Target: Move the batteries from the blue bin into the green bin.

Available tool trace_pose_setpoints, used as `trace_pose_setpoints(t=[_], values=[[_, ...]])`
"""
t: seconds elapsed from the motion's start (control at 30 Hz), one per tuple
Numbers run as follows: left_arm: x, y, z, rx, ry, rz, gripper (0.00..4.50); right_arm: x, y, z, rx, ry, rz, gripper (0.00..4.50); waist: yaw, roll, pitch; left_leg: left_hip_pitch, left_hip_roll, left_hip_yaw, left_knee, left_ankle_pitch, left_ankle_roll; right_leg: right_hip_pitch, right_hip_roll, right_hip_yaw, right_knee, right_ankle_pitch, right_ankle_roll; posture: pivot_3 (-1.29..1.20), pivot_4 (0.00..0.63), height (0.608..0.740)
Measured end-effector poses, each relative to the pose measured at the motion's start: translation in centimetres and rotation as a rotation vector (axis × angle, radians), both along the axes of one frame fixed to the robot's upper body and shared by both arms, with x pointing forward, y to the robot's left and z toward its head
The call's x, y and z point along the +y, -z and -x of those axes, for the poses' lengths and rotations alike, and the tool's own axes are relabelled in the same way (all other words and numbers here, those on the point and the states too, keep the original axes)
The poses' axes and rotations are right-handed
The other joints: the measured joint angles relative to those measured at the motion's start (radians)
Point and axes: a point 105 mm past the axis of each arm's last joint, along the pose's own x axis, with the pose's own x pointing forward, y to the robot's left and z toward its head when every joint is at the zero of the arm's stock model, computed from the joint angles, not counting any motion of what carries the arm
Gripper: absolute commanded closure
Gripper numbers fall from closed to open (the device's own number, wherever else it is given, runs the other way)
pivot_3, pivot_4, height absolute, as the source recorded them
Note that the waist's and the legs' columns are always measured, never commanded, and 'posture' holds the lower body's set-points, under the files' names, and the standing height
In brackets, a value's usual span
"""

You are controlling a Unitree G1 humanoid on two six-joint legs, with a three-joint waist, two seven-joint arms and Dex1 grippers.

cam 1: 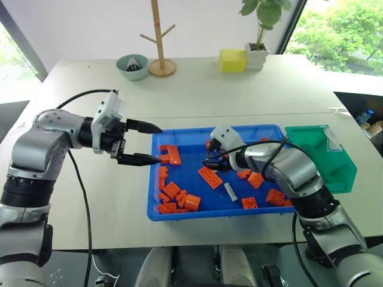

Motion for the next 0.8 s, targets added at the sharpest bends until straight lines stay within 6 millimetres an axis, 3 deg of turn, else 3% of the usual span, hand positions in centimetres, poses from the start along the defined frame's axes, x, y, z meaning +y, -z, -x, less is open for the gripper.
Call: trace_pose_setpoints(t=[0.03, 0.2, 0.23, 0.53, 0.63, 0.8], values=[[0.0, 0.0, 0.0, 0.000, -0.001, 0.000, 0.00, 0.0, 0.0, 0.1, 0.003, -0.001, 0.000, 1.75, 0.000, 0.000, 0.000, 0.000, 0.000, 0.000, 0.000, 0.000, 0.000, 0.000, 0.000, 0.000, 0.000, 0.000, 0.000, 0.00, 0.150, 0.702], [0.0, -0.1, -0.1, -0.005, -0.002, 0.000, 0.00, 0.0, 0.5, 0.5, 0.019, -0.004, 0.003, 4.24, 0.000, 0.000, 0.000, 0.000, 0.000, 0.000, 0.000, 0.000, 0.000, 0.000, 0.000, 0.000, 0.000, 0.000, 0.000, 0.00, 0.150, 0.702], [-0.1, -0.2, -0.1, -0.008, -0.002, 0.000, 0.00, 0.0, 0.4, 0.6, 0.017, -0.007, 0.003, 4.46, 0.000, 0.000, 0.000, 0.000, 0.000, 0.000, 0.000, 0.000, 0.000, 0.000, 0.000, 0.000, 0.000, 0.000, 0.000, 0.00, 0.150, 0.702], [-0.2, -0.4, -0.1, -0.013, 0.007, 0.003, 0.00, -0.1, 0.2, 0.9, 0.025, 0.001, 0.007, 4.46, 0.000, 0.000, 0.000, 0.000, 0.000, 0.000, 0.000, 0.000, 0.000, 0.000, 0.000, 0.000, 0.000, 0.000, 0.000, 0.00, 0.150, 0.702], [-0.4, -0.5, -0.1, -0.019, 0.019, 0.009, 0.00, -0.4, -1.3, 0.4, 0.001, 0.016, -0.017, 4.46, 0.000, 0.000, 0.000, 0.000, 0.000, 0.000, 0.000, 0.000, 0.000, 0.000, 0.000, 0.000, 0.000, 0.000, 0.000, 0.00, 0.150, 0.702], [-0.4, -0.4, -0.3, -0.011, 0.013, 0.017, 0.00, -0.6, -2.3, 0.3, -0.005, 0.025, -0.040, 2.41, 0.000, 0.000, 0.000, 0.000, 0.000, 0.000, 0.000, 0.000, 0.000, 0.000, 0.000, 0.000, 0.000, 0.000, 0.000, 0.00, 0.150, 0.702]])
